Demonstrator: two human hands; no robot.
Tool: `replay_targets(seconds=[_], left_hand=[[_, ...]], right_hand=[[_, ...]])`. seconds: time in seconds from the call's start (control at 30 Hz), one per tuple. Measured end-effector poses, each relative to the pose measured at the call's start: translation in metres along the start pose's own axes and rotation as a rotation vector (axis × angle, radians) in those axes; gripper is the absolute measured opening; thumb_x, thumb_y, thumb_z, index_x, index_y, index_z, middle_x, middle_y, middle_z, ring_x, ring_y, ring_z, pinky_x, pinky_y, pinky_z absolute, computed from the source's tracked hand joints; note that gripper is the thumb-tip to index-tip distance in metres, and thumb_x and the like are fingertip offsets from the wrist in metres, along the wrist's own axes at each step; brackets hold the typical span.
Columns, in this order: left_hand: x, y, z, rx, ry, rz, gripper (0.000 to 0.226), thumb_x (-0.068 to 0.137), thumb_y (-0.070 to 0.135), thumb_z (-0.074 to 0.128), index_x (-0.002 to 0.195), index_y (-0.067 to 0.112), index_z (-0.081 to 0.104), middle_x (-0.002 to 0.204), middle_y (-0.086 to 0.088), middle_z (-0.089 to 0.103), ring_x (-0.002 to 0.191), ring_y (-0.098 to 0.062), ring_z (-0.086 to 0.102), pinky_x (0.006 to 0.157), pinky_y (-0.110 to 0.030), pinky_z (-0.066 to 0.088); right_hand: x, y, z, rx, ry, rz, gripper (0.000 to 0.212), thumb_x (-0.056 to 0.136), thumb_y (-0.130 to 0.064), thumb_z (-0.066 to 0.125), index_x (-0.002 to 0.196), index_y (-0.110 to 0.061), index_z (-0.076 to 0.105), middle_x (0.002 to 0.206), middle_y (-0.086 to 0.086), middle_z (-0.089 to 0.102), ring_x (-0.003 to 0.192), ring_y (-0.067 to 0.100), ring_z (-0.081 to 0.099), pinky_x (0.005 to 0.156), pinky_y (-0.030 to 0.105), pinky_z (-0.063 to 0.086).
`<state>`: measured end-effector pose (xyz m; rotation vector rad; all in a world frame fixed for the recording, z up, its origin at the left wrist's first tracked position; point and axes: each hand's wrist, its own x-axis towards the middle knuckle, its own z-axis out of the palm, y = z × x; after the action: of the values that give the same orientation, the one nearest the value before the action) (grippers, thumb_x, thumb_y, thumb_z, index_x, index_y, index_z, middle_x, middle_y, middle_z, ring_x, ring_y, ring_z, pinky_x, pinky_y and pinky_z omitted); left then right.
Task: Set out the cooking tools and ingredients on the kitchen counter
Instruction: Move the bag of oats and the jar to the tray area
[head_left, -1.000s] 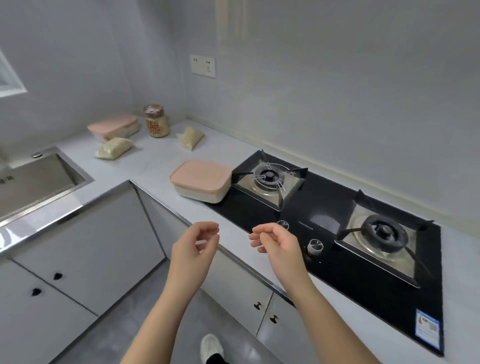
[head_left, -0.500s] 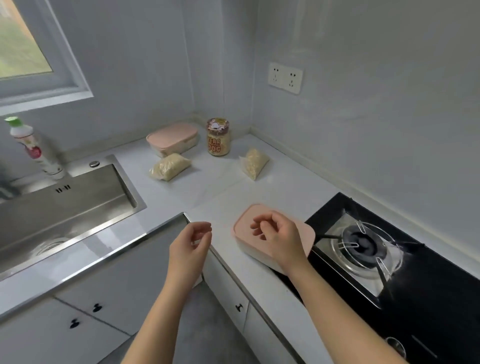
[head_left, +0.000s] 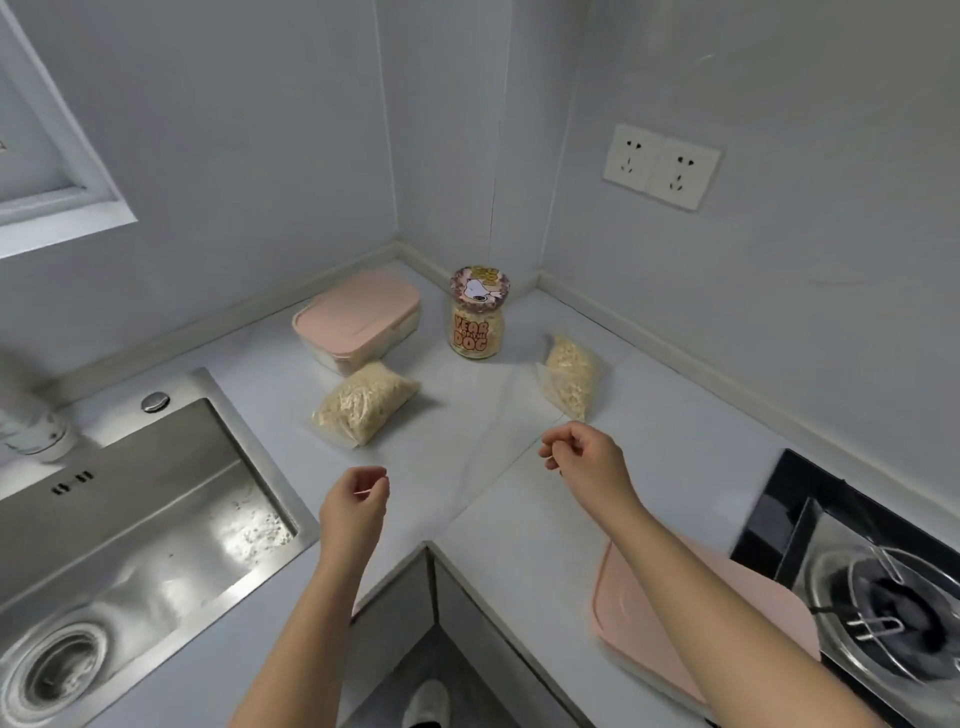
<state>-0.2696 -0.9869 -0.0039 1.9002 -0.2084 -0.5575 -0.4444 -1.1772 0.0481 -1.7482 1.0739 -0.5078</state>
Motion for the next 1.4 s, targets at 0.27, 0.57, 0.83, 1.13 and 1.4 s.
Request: replay_targets(seconds=[0.27, 0.57, 0.83, 1.13, 1.4], left_hand=[[0.112, -0.01, -0.028, -0.139, 0.035, -0.313, 0.02, 0.096, 0.016, 0.047, 0.103, -0.002, 0.053, 0.083, -0.014, 0.058, 0.065, -0.029, 0.061, 0.063, -0.038, 0.055], [0.154, -0.002, -0.021, -0.135, 0.068, -0.298, 0.021, 0.09, 0.011, 0.048, 0.076, 0.0, 0.059, 0.063, -0.015, 0.06, 0.051, -0.027, 0.061, 0.067, -0.043, 0.058], [0.133, 0.072, 0.011, 0.044, -0.049, 0.21, 0.018, 0.094, 0.011, 0.047, 0.08, 0.005, 0.056, 0.068, -0.012, 0.063, 0.06, -0.023, 0.059, 0.057, -0.03, 0.048], [0.132, 0.117, 0.04, 0.119, -0.108, 0.435, 0.02, 0.093, 0.007, 0.044, 0.074, 0.001, 0.046, 0.064, -0.006, 0.044, 0.059, -0.015, 0.038, 0.055, -0.028, 0.033], [0.127, 0.095, 0.06, 0.562, -0.239, 0.446, 0.02, 0.092, 0.02, 0.033, 0.072, 0.016, 0.034, 0.062, -0.005, 0.054, 0.058, -0.028, 0.05, 0.05, -0.037, 0.038]], right_hand=[[0.088, 0.003, 0.048, -0.19, 0.058, 0.161, 0.021, 0.088, -0.006, 0.051, 0.085, -0.02, 0.065, 0.093, 0.0, 0.068, 0.091, 0.021, 0.064, 0.079, 0.027, 0.048], [0.12, 0.013, 0.058, -0.221, 0.072, 0.214, 0.018, 0.088, -0.007, 0.052, 0.085, -0.02, 0.065, 0.09, -0.003, 0.065, 0.09, 0.021, 0.064, 0.08, 0.032, 0.051], [0.135, 0.018, 0.036, -0.314, 0.162, 0.221, 0.018, 0.089, -0.012, 0.052, 0.093, -0.014, 0.069, 0.089, -0.003, 0.064, 0.09, 0.021, 0.062, 0.078, 0.03, 0.049], [0.148, 0.03, 0.025, -0.4, 0.199, 0.228, 0.014, 0.088, -0.015, 0.053, 0.094, -0.02, 0.065, 0.095, -0.004, 0.064, 0.093, 0.021, 0.062, 0.075, 0.03, 0.049], [0.162, 0.044, 0.03, -1.068, 0.106, 0.202, 0.028, 0.091, -0.033, 0.055, 0.116, -0.022, 0.057, 0.113, 0.0, 0.059, 0.101, 0.02, 0.059, 0.071, 0.029, 0.037]])
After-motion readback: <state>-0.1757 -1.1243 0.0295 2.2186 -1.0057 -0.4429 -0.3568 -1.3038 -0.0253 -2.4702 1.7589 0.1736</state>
